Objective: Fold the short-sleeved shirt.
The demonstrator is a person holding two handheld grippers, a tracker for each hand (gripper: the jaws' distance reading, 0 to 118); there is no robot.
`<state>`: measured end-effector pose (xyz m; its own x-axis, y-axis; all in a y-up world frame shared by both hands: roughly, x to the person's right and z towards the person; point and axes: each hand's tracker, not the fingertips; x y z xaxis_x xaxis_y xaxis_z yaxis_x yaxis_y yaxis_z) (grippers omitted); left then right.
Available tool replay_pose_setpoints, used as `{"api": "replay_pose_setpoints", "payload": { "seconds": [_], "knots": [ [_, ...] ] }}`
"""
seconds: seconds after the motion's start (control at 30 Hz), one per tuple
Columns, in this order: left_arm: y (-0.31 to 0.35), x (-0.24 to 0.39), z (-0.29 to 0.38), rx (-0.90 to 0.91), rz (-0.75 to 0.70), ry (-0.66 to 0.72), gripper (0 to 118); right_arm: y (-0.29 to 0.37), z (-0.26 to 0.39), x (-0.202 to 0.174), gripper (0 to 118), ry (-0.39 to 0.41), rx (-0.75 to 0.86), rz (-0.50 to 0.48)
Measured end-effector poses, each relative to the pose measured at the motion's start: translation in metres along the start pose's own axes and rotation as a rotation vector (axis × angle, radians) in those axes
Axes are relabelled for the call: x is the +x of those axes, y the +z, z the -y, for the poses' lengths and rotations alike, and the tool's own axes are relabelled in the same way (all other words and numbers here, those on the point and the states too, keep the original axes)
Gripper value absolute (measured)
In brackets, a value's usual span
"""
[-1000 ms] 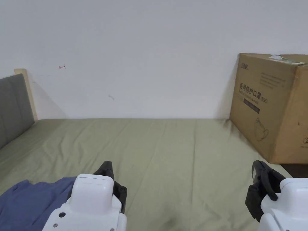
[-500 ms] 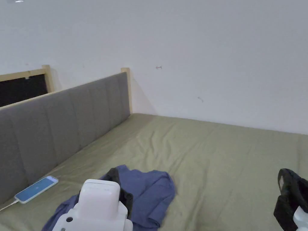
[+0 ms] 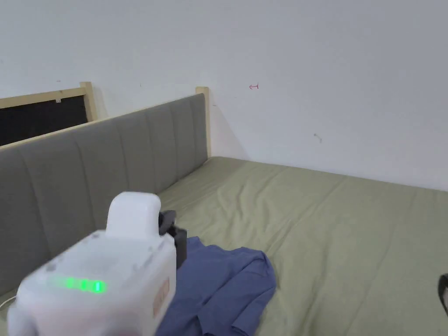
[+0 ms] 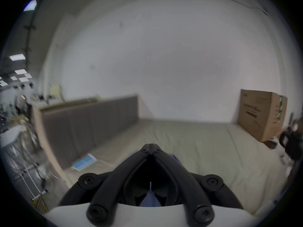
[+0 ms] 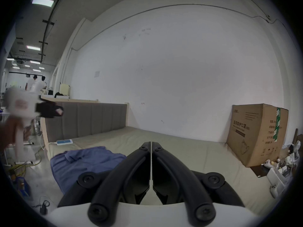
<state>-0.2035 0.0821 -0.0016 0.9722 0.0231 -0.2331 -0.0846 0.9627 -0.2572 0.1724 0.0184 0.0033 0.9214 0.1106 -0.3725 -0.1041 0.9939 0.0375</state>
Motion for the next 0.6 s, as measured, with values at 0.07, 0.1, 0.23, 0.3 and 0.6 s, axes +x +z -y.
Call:
{"api": "replay_pose_setpoints", "payload": {
  "seconds": [0.07,0.1,0.23,0.3,0.6],
  "knots": [
    [-0.073,-0.019,-0.008,-0.305,0.152,0.022,1,-0.001,0.007,0.011,4,0.010,-0.044,0.023],
    [-0.110,-0.028,0.002,-0.421,0.209,0.076,1,-0.003,0.012,0.017,4,0.003,-0.068,0.025],
    [-0.218,-0.043,0.064,-0.755,0.140,0.140,6,-0.014,0.033,0.038,4,-0.081,-0.187,0.019],
    [-0.250,-0.044,0.093,-0.811,0.144,0.155,100,-0.021,0.044,0.046,4,-0.096,-0.240,0.057],
    [-0.332,-0.026,0.171,-0.978,0.101,0.000,118,-0.057,0.081,0.069,4,-0.114,-0.351,0.104]
  ]
}}
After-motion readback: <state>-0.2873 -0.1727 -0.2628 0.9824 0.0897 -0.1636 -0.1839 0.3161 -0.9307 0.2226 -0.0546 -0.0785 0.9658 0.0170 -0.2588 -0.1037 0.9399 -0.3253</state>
